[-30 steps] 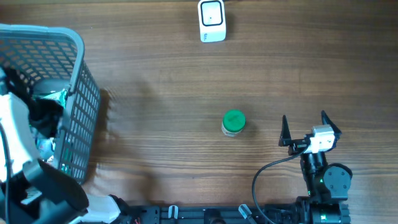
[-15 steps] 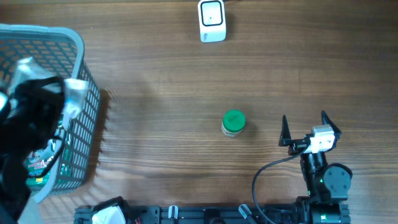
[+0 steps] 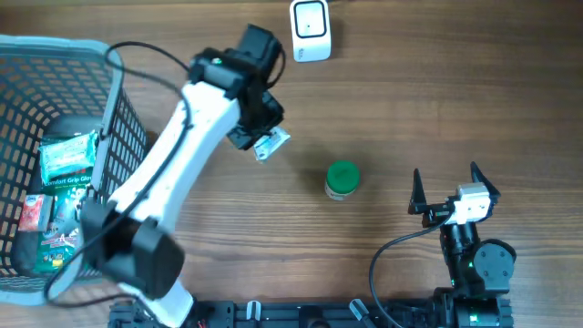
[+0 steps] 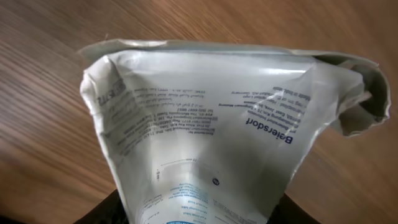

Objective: Scan the item barcode
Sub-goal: 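Drop the white pouch on the table left of the jar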

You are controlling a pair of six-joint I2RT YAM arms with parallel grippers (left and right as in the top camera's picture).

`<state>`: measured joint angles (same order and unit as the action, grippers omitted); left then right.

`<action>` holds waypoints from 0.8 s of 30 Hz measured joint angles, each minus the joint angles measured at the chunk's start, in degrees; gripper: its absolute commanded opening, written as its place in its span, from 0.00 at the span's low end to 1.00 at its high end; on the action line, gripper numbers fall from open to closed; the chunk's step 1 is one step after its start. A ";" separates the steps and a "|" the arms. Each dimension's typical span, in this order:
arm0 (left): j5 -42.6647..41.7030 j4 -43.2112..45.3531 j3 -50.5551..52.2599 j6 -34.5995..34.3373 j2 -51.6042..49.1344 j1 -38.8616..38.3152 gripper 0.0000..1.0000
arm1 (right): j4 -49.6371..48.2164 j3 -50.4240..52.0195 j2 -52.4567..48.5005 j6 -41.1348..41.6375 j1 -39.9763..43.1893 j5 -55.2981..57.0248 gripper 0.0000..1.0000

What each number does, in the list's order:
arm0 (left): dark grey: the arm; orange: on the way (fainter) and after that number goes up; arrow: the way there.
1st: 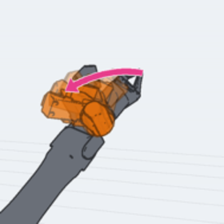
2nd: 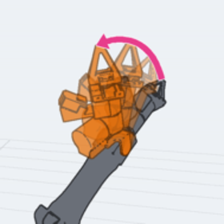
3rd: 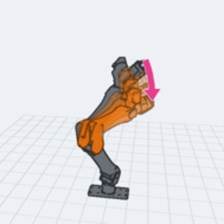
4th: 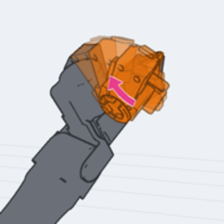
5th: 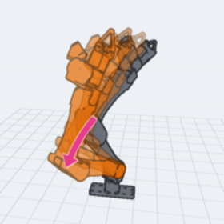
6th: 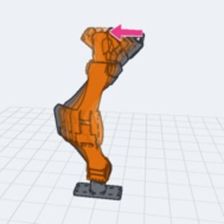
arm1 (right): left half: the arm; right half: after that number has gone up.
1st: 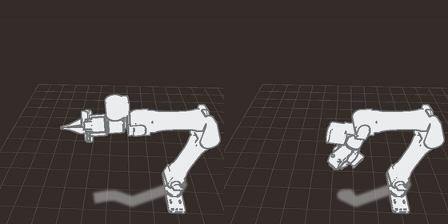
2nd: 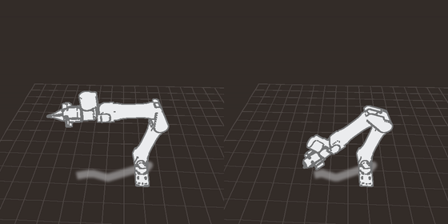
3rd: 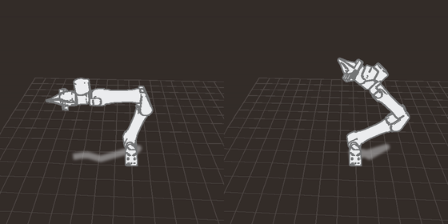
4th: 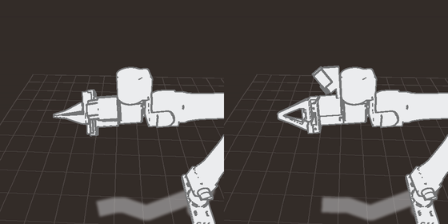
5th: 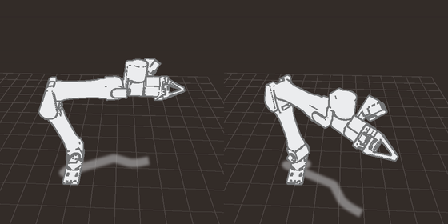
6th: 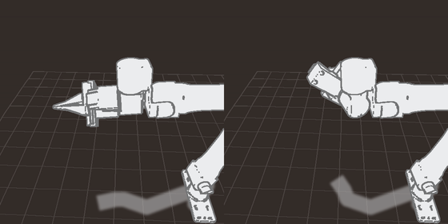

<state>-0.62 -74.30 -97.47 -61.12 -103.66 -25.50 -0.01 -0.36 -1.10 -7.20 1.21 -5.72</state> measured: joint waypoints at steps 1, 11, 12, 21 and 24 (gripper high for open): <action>0.33 0.61 0.04 -0.55 -2.05 -0.28 0.47 | 0.00 0.00 0.00 0.00 0.00 0.00 1.00; 1.22 13.38 8.52 -5.97 -11.30 -2.69 0.57 | 0.02 0.00 0.00 0.00 0.00 0.02 1.00; 1.22 14.53 11.21 -7.28 -11.32 -3.72 0.57 | 0.00 0.00 0.00 0.00 0.00 0.02 1.00; -0.11 11.87 15.72 -13.18 -6.58 -4.13 1.00 | 0.00 0.00 0.00 0.00 0.00 0.00 1.00; -0.09 8.85 12.68 -10.97 3.26 -2.05 1.00 | 0.00 0.00 0.00 0.00 0.00 0.00 1.00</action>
<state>-0.71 -65.45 -84.79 -72.10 -100.40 -27.55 -0.01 -0.36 -1.10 -7.20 1.21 -5.72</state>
